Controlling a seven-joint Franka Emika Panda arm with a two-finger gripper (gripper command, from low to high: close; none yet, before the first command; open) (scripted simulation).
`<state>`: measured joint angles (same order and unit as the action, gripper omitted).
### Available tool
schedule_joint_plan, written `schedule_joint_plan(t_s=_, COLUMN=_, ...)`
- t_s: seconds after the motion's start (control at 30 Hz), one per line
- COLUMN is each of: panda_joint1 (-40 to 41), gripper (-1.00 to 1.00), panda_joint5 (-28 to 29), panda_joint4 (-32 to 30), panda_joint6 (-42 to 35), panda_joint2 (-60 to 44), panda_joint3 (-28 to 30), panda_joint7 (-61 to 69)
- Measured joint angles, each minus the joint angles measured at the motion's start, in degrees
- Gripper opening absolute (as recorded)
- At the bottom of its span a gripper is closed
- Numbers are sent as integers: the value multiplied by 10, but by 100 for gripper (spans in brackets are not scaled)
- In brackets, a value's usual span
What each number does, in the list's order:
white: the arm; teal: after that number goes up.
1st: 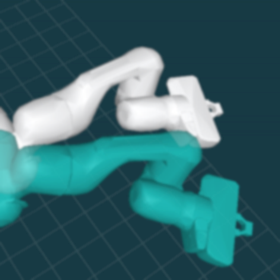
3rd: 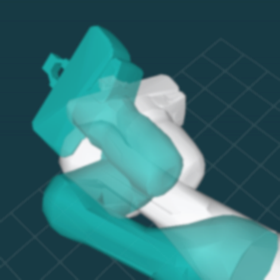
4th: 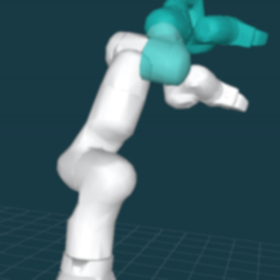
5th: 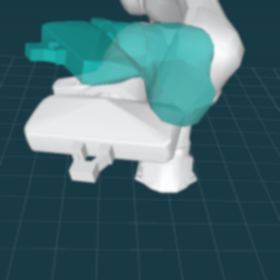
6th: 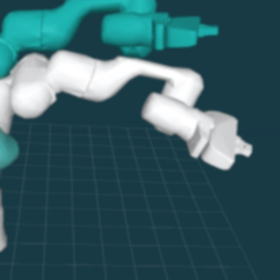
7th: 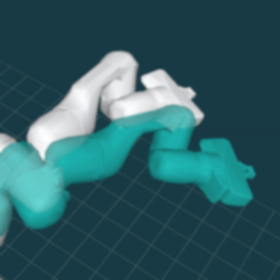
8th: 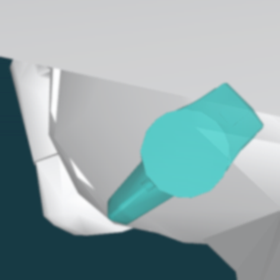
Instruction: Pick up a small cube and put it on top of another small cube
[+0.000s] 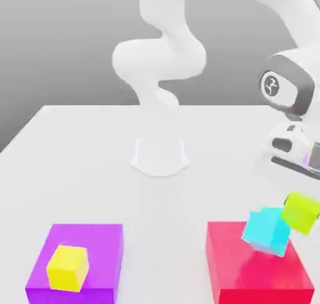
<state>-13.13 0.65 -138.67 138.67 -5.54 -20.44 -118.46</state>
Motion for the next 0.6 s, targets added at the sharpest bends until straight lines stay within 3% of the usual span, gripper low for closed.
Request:
schedule_joint_plan(t_s=0.3, panda_joint1=-49, gripper=-100, panda_joint5=-40, panda_joint4=-157, panda_joint6=120, panda_joint2=93, panda_joint3=-29, panda_joint7=-147)
schedule_joint_plan(t_s=0.47, panda_joint1=-56, gripper=-100, panda_joint5=52, panda_joint4=-165, panda_joint6=216, panda_joint2=1, panda_joint3=-3, panda_joint7=-224)
schedule_joint_plan(t_s=0.5, panda_joint1=-62, gripper=100, panda_joint5=69, panda_joint4=-164, panda_joint6=229, panda_joint2=-14, panda_joint3=5, panda_joint7=-237)
schedule_joint_plan(t_s=0.6, panda_joint1=-62, gripper=100, panda_joint5=69, panda_joint4=-164, panda_joint6=229, panda_joint2=-14, panda_joint3=5, panda_joint7=-237)
